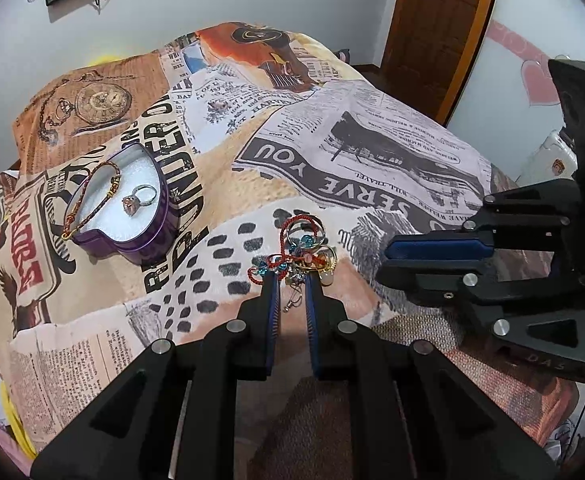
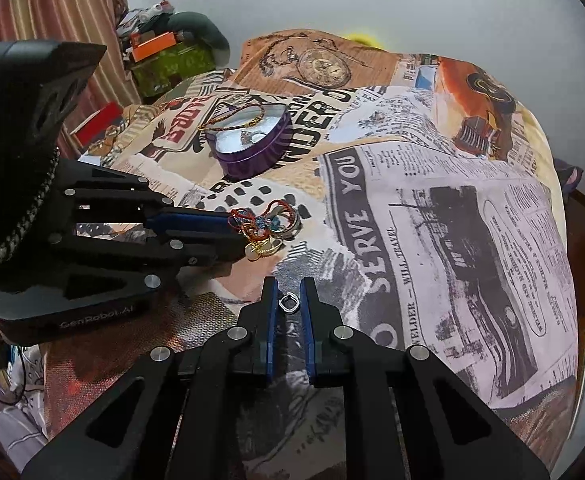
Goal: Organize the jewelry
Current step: 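Grasp a small silver earring with the right gripper while the left grasps a thin earring, then carry both held earrings over the open heart tin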
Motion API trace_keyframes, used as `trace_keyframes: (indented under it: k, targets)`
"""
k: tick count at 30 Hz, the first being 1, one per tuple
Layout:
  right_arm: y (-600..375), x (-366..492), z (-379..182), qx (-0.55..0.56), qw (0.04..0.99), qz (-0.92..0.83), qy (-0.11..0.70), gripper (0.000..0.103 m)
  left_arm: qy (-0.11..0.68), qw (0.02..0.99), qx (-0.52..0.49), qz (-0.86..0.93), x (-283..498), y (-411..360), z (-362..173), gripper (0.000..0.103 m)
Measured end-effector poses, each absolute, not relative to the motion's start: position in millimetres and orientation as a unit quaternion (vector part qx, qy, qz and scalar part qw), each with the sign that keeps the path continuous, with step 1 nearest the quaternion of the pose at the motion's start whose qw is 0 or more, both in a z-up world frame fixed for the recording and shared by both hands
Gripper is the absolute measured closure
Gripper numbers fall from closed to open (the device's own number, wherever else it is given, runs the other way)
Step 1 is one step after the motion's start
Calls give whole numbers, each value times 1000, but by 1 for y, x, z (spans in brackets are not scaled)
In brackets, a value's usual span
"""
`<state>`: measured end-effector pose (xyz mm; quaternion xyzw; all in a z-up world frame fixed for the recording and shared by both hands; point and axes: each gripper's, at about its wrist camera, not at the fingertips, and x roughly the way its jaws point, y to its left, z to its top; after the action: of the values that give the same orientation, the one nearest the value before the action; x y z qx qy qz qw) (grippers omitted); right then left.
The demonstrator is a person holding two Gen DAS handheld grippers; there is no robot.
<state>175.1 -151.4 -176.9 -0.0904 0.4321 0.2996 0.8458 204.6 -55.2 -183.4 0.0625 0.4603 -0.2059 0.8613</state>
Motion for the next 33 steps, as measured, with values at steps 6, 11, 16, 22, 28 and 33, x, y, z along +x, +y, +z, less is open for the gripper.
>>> trace_keyframes:
  k: [6,11,16,22,28,33]
  targets:
    - [-153,176,-174,-83,849,294,430,93,452,867,57,-201,193,-54,-182,102]
    - [-153,173,-166,-84,853,294,422,93,449,870,40,-198,181,-50,-177,103]
    - [-150,170,-155,-85,859,294,411,93,434,880,31,-192,170,-43,-163,103]
    - [-142,169,-139,-88,866,295,393,93,406,895,25,-182,161,-33,-140,103]
    - [-129,170,-119,-88,875,300,369,93,384,907,16,-171,159,-18,-122,103]
    - [-117,175,-103,-87,881,305,350,93,363,918,8,-159,160,-3,-107,103]
